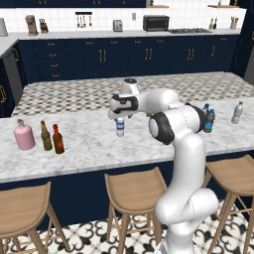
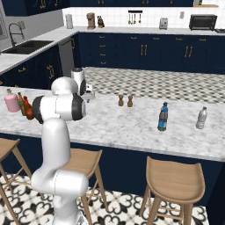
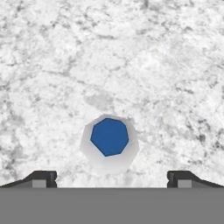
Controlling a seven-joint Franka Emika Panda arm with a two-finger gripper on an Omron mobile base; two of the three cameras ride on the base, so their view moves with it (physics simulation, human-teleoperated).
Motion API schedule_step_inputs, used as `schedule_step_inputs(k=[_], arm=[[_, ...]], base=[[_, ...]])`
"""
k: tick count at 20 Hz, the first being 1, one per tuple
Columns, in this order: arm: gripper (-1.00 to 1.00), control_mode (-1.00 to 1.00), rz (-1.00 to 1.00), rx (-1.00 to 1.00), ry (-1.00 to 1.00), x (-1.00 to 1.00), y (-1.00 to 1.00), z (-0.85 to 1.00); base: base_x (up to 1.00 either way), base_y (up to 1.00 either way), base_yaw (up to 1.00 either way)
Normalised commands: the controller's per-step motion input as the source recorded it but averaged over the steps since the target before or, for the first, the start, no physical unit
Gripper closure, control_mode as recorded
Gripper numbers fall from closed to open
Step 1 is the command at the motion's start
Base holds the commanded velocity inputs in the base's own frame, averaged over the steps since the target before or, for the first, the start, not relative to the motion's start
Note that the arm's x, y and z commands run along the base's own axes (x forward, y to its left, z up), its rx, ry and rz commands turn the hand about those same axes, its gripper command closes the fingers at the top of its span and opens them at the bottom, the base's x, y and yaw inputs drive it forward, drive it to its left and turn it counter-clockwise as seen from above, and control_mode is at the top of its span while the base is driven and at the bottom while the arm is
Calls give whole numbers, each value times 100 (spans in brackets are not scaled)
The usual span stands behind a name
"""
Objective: Move the plastic bottles in the middle to the plastics group, and the glass bottles in the middle to the glass group.
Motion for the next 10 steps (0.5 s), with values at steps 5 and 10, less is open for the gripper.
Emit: schedule_step_inputs(k=[5,10], arm=[[-100,-100,0,0,7,5,0,36],[-100,-100,1,0,0,0,0,-5]], base=[[0,0,0],[0,0,0]])
